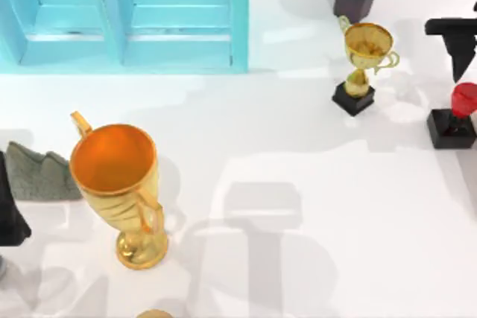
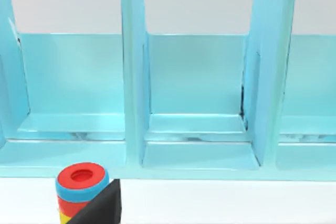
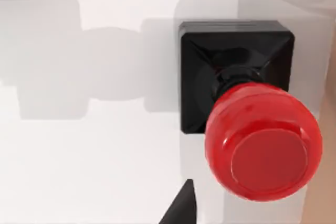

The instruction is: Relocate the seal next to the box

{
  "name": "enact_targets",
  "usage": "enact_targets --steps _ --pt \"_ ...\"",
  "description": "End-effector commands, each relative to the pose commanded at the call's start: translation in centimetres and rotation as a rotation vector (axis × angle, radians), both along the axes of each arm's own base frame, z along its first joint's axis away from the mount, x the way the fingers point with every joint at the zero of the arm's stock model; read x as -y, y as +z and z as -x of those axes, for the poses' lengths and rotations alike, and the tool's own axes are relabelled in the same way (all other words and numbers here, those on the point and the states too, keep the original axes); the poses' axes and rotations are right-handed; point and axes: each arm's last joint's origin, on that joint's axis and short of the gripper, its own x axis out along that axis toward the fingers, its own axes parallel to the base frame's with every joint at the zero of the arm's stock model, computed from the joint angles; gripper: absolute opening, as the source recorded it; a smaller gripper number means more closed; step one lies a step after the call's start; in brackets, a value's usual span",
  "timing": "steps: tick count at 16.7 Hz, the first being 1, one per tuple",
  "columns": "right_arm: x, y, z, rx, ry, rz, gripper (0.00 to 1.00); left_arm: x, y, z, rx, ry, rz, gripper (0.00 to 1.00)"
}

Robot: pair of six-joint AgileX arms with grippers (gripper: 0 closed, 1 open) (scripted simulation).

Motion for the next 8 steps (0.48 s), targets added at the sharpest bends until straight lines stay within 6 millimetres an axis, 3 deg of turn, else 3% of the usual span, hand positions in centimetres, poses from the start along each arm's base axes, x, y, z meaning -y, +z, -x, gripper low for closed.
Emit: enact_targets --steps 2,8 --pt "0.0 0.0 0.0 0.0 0.0 0.0 0.98 0.0 0.0 0.0 0.0 0.0 0.0 1.0" --pt "0.0 0.0 0.0 0.0 0.0 0.0 1.0 0.0 0.0 0.0 0.0 0.0 0.0 1.0"
